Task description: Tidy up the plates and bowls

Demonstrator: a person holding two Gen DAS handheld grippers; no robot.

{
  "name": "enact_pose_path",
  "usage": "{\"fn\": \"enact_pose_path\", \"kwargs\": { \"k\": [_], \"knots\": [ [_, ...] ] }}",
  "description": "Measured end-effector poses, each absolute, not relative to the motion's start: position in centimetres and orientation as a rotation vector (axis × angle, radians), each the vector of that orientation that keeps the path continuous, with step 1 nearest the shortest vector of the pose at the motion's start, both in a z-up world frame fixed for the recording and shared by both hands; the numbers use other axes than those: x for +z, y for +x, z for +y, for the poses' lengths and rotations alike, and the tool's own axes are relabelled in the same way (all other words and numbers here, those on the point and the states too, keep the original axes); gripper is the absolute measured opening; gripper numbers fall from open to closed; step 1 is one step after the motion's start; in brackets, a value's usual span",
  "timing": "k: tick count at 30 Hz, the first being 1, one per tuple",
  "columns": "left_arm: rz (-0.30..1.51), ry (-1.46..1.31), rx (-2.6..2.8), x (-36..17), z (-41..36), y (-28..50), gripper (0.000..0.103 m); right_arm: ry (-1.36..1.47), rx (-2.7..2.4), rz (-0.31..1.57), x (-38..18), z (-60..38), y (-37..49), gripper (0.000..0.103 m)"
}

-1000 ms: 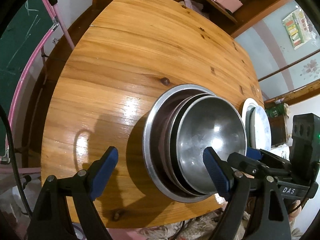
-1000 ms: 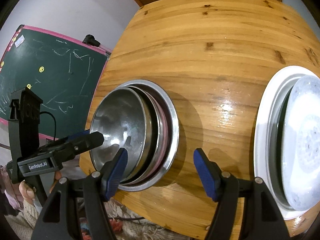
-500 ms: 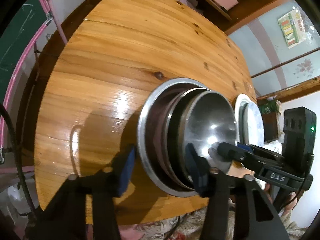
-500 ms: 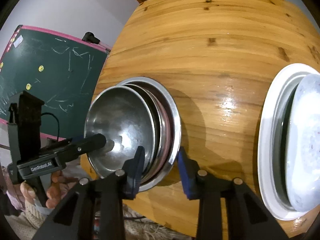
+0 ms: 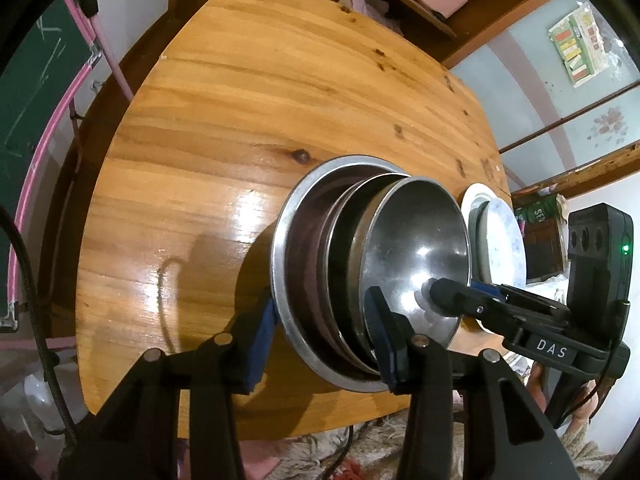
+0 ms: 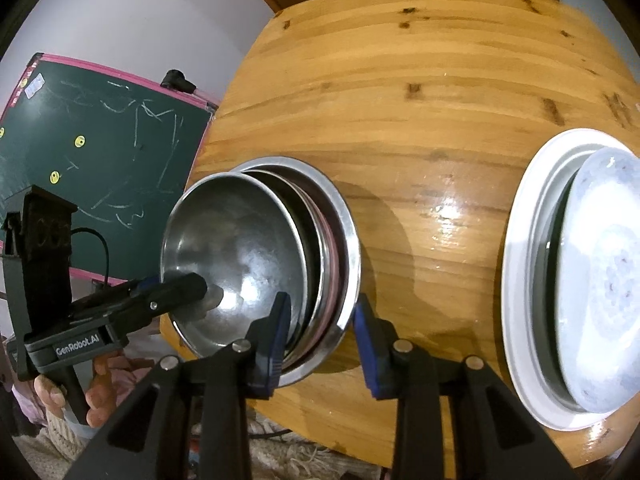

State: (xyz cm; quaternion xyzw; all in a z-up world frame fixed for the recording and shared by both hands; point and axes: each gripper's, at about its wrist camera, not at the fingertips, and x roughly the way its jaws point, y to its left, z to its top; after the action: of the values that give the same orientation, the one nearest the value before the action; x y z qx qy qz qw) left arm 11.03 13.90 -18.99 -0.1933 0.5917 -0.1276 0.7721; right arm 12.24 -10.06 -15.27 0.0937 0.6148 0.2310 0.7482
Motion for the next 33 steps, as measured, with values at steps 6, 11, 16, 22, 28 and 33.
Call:
{"fn": "enact_pose_path", "kwargs": {
  "k": [6, 11, 16, 22, 28, 33],
  "knots": [
    [1.24, -0.378, -0.283, -16.4, 12.8, 10.7, 0.043, 0.214, 0.491, 1.296, -13.3, -11.2, 11.5, 0.031],
    [1.211, -0.338, -0.313, -14.2, 10.5, 10.9, 0.043, 0.247, 0.454, 1.253, -11.7, -13.8, 10.5, 0.031],
    [1.189, -0.295, -0.368, -12.2, 6.7, 11.2, 0.043, 0.29, 0.395, 1.209, -10.0, -17.4, 9.6, 0.031],
    [1.172, -0.25, -0.453, -10.6, 0.9, 11.6, 0.043, 0.337, 0.314, 1.176, -8.6, -23.1, 8.4, 0.031],
    [1.197, -0.207, -0.529, -11.1, -5.4, 12.3, 0.043, 0.338, 0.213, 1.158, -8.3, -28.6, 7.7, 0.031],
    [1.225, -0.153, -0.555, -12.6, -9.0, 12.9, 0.043, 0.33, 0.159, 1.162, -9.3, -31.5, 8.1, 0.031]
  ]
}}
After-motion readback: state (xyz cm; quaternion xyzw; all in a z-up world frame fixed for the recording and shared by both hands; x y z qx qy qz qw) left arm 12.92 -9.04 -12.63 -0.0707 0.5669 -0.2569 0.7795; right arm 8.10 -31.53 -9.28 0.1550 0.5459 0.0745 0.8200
